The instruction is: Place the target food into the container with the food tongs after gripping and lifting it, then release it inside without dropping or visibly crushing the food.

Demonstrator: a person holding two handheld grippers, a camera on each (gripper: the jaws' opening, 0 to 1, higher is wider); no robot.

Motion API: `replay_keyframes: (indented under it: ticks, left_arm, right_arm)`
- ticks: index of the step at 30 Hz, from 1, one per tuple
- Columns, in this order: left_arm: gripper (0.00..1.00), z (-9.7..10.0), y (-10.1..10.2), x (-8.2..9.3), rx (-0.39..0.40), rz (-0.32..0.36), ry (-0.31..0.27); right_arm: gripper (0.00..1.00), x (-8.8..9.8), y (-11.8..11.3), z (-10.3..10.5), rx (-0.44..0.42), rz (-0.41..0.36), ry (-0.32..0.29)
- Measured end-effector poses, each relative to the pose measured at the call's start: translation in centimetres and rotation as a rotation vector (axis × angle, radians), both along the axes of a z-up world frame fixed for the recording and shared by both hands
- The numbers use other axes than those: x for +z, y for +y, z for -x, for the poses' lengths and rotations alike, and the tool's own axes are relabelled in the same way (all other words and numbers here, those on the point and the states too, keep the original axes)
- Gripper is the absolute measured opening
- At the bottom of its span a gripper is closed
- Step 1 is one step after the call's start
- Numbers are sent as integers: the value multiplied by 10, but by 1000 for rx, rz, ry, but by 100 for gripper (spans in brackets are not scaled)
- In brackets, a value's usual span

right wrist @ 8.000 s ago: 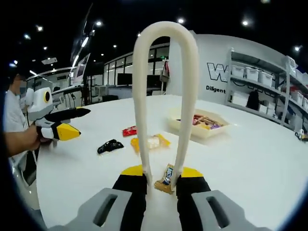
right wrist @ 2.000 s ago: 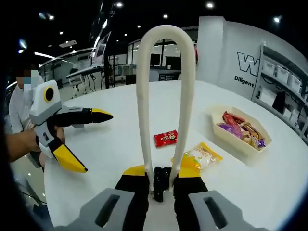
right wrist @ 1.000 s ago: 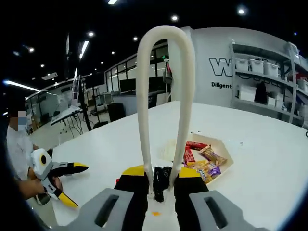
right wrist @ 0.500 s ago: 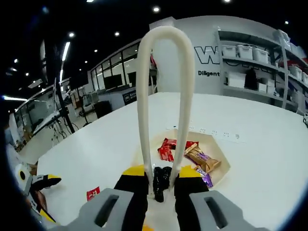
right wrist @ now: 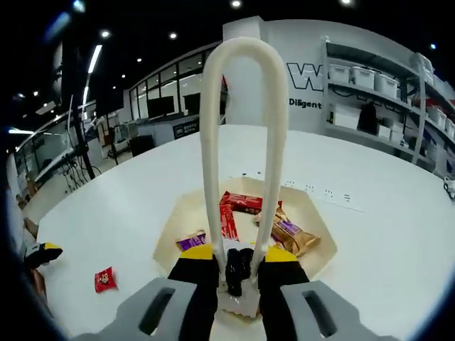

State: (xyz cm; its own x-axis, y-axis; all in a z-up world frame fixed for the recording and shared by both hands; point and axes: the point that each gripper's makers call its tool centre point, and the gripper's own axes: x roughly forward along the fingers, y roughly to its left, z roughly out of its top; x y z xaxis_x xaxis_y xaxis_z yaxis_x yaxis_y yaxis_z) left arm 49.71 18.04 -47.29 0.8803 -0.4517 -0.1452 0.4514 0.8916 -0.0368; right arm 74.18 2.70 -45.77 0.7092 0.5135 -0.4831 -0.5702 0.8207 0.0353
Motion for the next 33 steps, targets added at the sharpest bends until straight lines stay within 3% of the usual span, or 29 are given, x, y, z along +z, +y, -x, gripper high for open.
replay_keyframes:
  ticks: [24, 33]
  left_arm:
    - [86, 1, 1, 1, 2, -6, -13]
    - [86, 1, 0, 1, 0, -11, -14]
  right_arm:
    - [16, -15, 3, -30, -38, 18, -7]
    - [18, -2, 3, -33, -44, -24, -26]
